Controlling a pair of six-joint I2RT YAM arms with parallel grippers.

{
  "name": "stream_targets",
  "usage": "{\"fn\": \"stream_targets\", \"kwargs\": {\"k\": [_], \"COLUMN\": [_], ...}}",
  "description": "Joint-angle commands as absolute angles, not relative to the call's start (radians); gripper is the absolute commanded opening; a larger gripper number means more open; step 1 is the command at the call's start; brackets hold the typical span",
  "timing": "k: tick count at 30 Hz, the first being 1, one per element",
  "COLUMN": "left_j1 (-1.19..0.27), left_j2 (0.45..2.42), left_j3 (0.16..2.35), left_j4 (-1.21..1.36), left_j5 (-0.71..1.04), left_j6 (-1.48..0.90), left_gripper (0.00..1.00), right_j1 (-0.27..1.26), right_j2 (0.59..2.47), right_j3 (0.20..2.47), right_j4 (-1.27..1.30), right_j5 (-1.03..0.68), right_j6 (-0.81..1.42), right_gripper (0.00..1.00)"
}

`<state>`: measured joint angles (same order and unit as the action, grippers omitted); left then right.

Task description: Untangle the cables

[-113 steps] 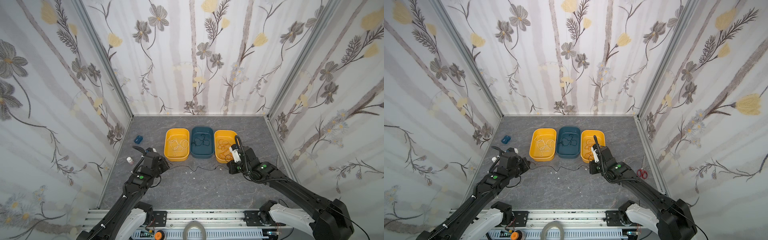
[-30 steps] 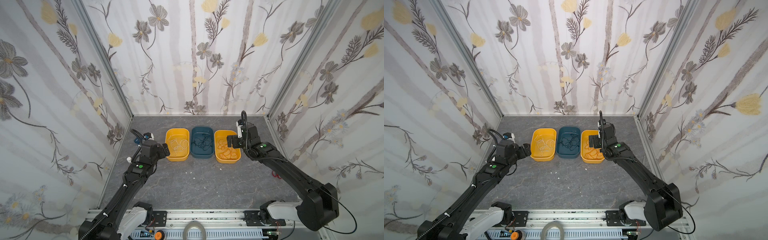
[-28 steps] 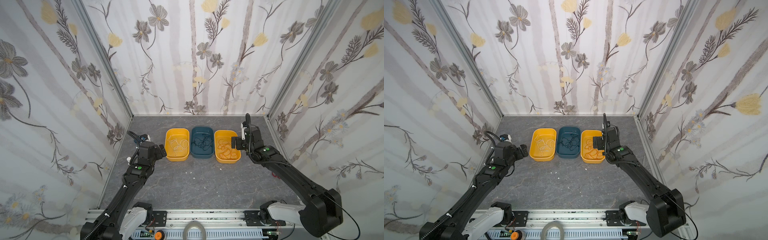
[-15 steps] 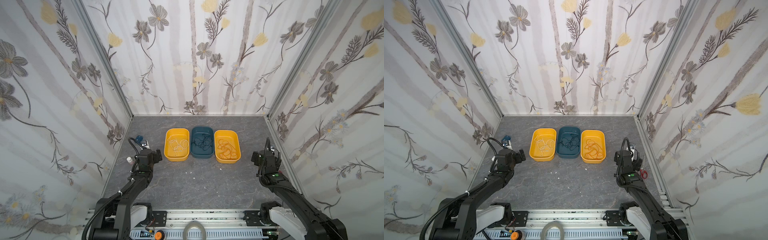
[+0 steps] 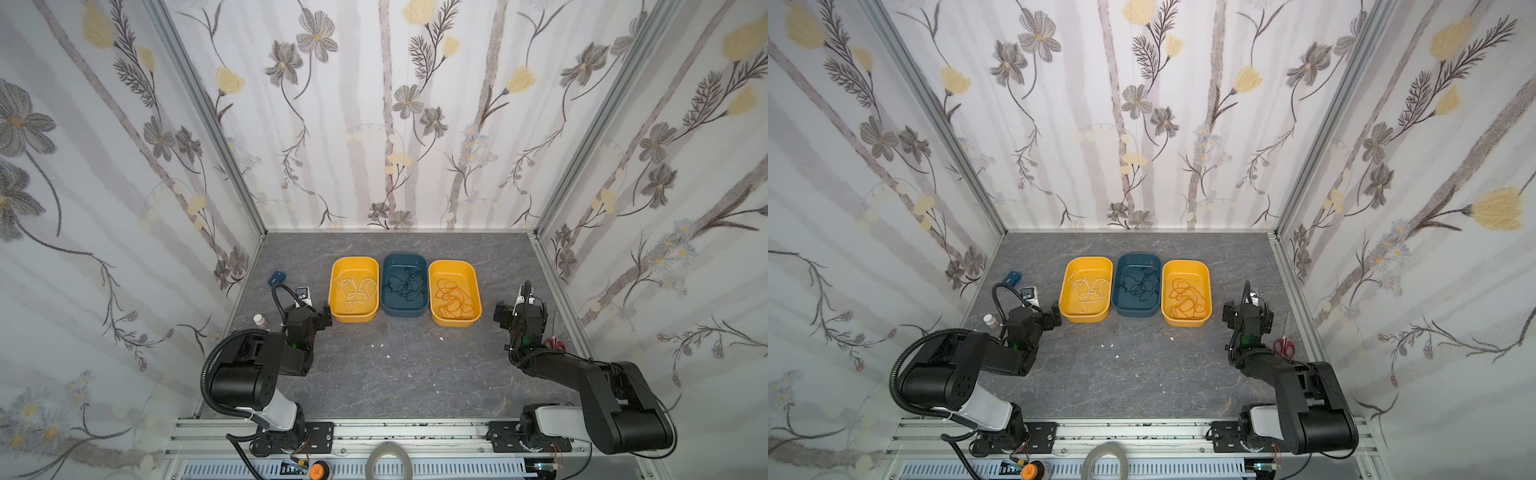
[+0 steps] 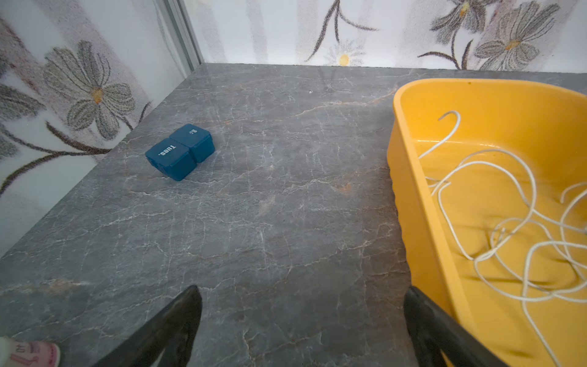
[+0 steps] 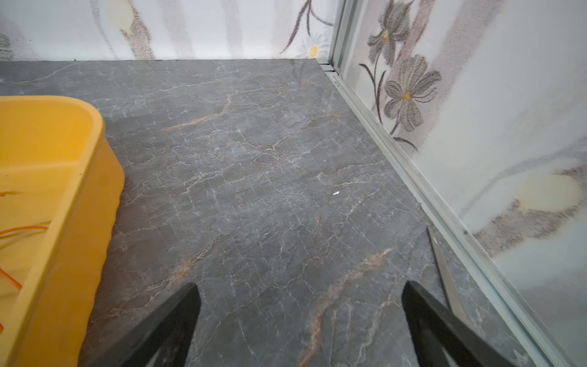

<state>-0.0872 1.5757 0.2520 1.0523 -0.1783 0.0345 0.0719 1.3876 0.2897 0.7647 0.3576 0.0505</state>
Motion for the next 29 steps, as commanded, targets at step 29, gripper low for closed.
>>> {"fn": "stream_targets", "kwargs": {"k": [29], "left_j1": [-0.033], "left_j2": [1.566], "left_j3": [0.383], "left_j4": [0.92], "left_j5": [-0.126], "left_j6": [-0.006], "left_gripper": [1.0], "right_j1": [-0.003], "right_j2": [1.516], "right_j3": [0.385], "right_j4": [0.855], "right_j5": [0.07], "right_j6": [0.023], "right_gripper": [0.99]}}
